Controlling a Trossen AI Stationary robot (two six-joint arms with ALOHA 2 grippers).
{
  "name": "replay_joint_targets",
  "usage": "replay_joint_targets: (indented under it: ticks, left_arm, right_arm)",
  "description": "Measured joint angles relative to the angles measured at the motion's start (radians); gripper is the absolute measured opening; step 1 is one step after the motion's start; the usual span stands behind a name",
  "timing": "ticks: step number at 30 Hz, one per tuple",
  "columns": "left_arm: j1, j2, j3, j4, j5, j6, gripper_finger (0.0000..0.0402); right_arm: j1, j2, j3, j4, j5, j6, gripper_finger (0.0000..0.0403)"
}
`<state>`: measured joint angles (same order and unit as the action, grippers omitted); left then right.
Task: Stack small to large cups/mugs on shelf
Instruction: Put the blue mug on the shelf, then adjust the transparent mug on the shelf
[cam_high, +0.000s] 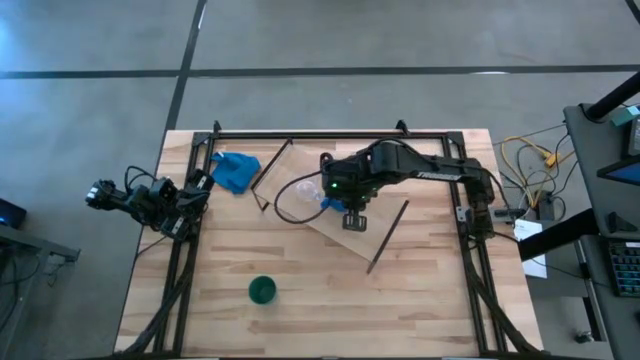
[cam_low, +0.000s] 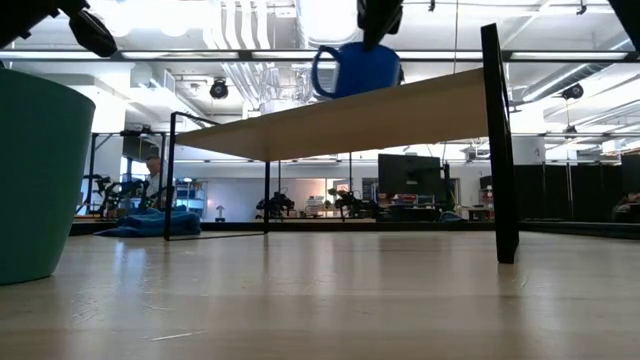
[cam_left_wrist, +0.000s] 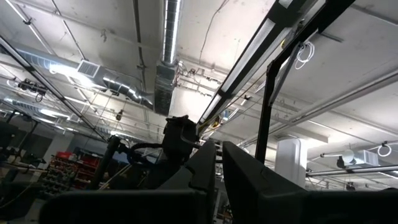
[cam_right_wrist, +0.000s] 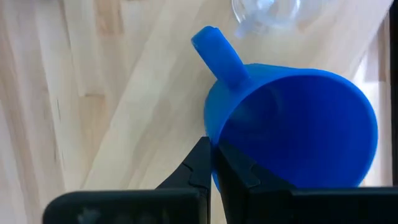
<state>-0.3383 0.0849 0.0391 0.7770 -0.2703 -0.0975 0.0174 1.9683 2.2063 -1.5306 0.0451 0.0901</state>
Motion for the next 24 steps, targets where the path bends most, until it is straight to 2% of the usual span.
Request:
replay_joint_targets:
  ticks: [20, 24]
  left_arm:
    - [0.0, 0.0, 0.0, 0.0, 0.0, 0.0, 0.0015]
    - [0.0, 0.0, 0.0, 0.0, 0.0, 0.0, 0.0015]
  right_arm:
    - [0.0, 0.008, -0.001, 0.0, -0.026, 0.004, 0.0061]
    - [0.0, 0.008, 0.034, 0.002, -0.026, 0.004, 0.0071]
